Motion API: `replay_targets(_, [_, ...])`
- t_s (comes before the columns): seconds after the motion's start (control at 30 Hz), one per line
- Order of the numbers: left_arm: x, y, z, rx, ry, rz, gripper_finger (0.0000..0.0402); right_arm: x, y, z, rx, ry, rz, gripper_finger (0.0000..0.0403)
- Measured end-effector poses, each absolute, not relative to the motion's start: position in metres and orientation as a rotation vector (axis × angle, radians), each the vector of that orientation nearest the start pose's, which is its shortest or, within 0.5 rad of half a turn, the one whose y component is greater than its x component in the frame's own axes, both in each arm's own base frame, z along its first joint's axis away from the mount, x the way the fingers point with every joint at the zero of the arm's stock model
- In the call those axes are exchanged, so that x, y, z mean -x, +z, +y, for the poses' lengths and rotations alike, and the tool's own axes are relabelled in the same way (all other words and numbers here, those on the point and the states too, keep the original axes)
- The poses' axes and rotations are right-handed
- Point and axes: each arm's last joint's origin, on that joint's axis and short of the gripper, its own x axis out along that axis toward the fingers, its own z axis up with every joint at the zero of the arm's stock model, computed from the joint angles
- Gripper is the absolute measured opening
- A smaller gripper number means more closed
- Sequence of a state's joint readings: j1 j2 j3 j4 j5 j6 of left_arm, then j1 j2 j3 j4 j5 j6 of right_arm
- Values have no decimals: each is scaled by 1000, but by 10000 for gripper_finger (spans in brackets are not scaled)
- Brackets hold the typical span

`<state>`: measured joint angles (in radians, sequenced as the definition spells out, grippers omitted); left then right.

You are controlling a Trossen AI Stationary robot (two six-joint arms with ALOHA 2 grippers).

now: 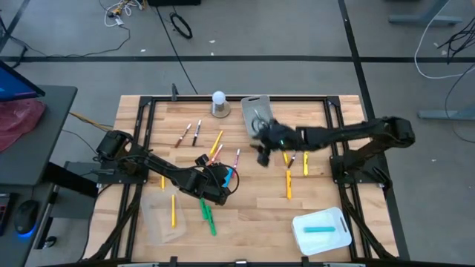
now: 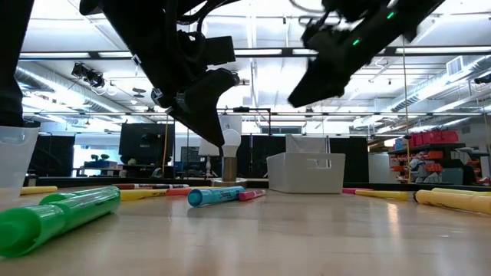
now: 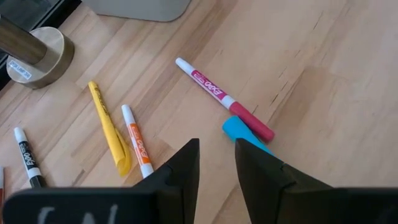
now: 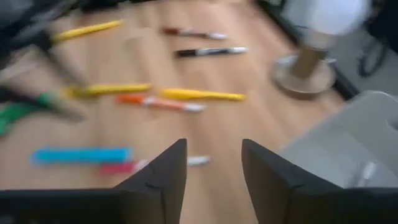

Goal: Pick & Place Markers
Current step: Put the blue highlighter pen into the white bin

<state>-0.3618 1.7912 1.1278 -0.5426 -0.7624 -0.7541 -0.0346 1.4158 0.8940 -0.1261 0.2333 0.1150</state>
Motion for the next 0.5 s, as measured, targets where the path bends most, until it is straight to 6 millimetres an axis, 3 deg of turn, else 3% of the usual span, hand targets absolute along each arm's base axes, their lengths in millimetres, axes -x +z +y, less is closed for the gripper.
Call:
replay_targets(0.27, [-319,162,-101,188,730,785,110,-282,230,51,7,-109,753,143])
replay_targets(0.5, [-314,147,-108,329,640,802,137,-264,224,90,48,-77,821,137])
